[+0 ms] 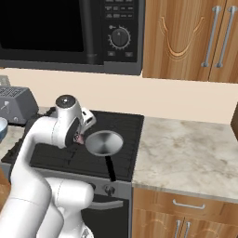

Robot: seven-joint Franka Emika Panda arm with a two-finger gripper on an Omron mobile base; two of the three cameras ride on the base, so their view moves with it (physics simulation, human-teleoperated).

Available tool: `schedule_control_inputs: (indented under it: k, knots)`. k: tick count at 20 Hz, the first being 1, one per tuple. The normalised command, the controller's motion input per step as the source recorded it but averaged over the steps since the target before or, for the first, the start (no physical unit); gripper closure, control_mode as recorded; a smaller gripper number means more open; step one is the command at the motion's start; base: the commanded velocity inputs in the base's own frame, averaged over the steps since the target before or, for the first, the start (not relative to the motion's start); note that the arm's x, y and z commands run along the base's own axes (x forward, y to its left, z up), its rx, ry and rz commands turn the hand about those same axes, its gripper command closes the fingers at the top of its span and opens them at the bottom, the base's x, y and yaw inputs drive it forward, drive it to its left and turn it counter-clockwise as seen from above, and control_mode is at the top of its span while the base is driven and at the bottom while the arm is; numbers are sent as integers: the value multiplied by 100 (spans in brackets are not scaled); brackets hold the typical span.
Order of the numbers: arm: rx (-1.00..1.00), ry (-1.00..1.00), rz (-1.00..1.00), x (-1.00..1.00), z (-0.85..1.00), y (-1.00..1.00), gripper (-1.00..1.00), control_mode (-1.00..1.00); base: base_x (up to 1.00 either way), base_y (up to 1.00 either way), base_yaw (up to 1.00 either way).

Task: Place one of the steaks on the plate and the other in the bowl. Then place the bowl in the fridge.

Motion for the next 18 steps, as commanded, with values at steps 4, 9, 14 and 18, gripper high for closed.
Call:
schedule_control_inputs:
  k: [4, 9, 14, 18]
  knots:
    - [0, -1, 4, -11, -33, -32, 100, -100, 0, 0, 0]
    - [0, -1, 5, 0, -5, -5, 100, -100, 0, 0, 0]
    - [0, -3, 0, 0, 0, 0, 100, -100, 0, 0, 0]
    - [0, -6, 0, 0, 0, -3, 100, 100, -2, 0, 0]
